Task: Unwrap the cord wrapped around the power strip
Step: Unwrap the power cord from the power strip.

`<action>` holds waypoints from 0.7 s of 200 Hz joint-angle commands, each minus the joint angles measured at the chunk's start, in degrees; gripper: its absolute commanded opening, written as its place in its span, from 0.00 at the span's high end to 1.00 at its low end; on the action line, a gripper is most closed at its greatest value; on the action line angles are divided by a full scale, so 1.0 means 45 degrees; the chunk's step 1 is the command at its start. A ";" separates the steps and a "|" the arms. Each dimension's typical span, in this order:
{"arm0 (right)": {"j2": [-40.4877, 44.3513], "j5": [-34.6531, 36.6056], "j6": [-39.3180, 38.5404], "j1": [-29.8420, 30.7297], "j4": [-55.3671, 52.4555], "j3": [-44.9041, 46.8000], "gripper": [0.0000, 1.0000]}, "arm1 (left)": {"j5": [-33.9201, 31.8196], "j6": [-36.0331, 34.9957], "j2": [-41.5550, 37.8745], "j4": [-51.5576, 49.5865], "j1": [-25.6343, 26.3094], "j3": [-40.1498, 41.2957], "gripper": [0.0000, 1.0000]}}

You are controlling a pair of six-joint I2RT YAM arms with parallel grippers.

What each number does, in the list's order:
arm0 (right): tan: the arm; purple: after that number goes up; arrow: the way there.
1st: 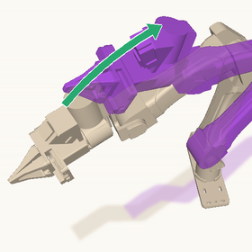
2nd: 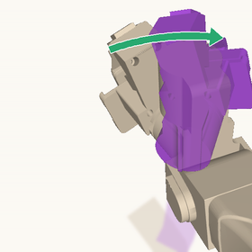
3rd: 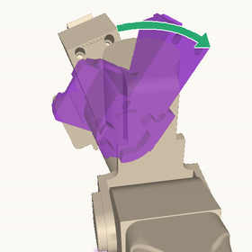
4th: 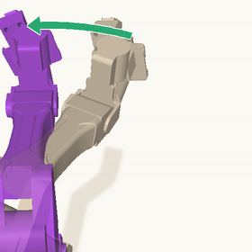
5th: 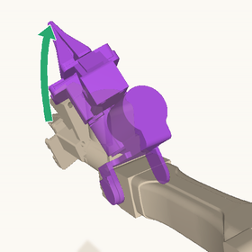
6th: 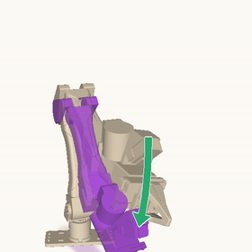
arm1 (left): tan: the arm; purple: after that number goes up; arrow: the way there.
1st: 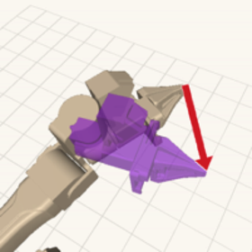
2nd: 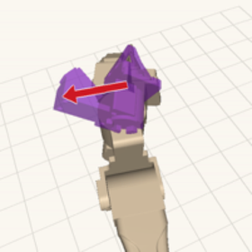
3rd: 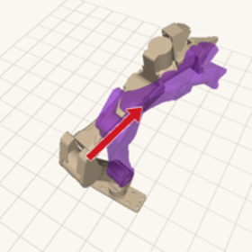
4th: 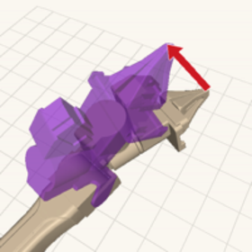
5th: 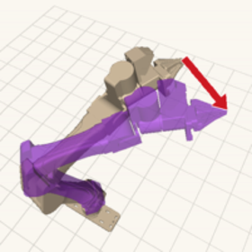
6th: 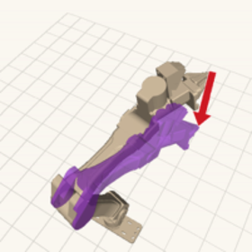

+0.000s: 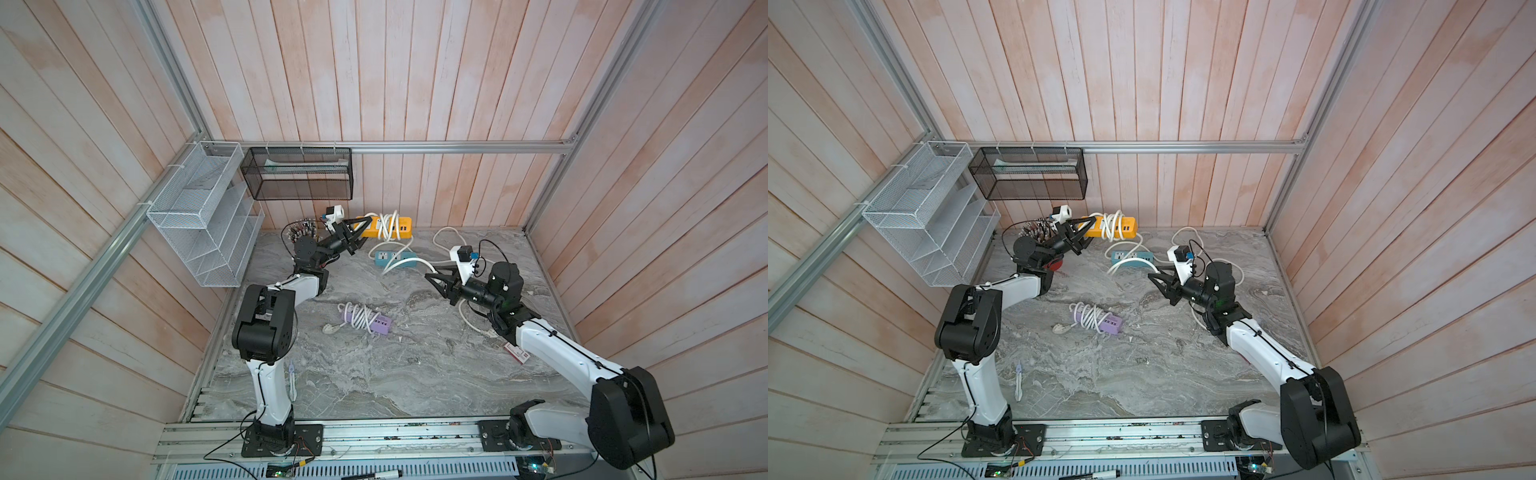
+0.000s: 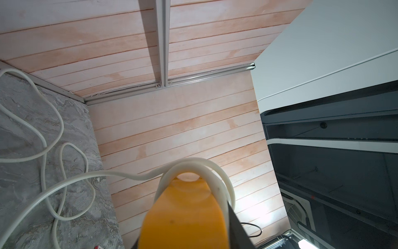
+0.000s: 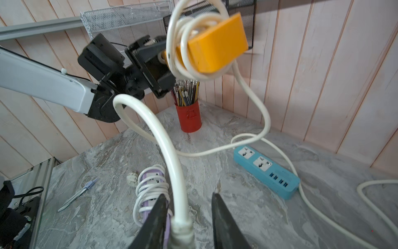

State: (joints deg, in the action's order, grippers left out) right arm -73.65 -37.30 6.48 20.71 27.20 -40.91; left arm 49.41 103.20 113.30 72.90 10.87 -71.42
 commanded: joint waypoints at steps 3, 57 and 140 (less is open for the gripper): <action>-0.0858 -0.0139 0.0838 0.0189 0.0084 0.0510 1.00 | -0.0597 0.0605 0.0157 0.1110 -0.0053 -0.0667 1.00; -0.2500 0.1016 0.1330 0.0437 0.0978 0.1387 0.84 | -0.0689 0.1032 -0.0455 0.1331 -0.0053 -0.0442 1.00; -0.2029 0.2340 0.1001 0.0268 0.0867 0.1383 0.04 | -0.0526 0.0720 -0.1383 0.0715 -0.0056 0.0010 1.00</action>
State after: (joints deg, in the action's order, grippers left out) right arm -85.08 -28.73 11.60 22.46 30.33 -34.33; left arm 48.10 106.96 109.69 73.69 10.72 -71.64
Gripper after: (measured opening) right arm 0.945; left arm 0.351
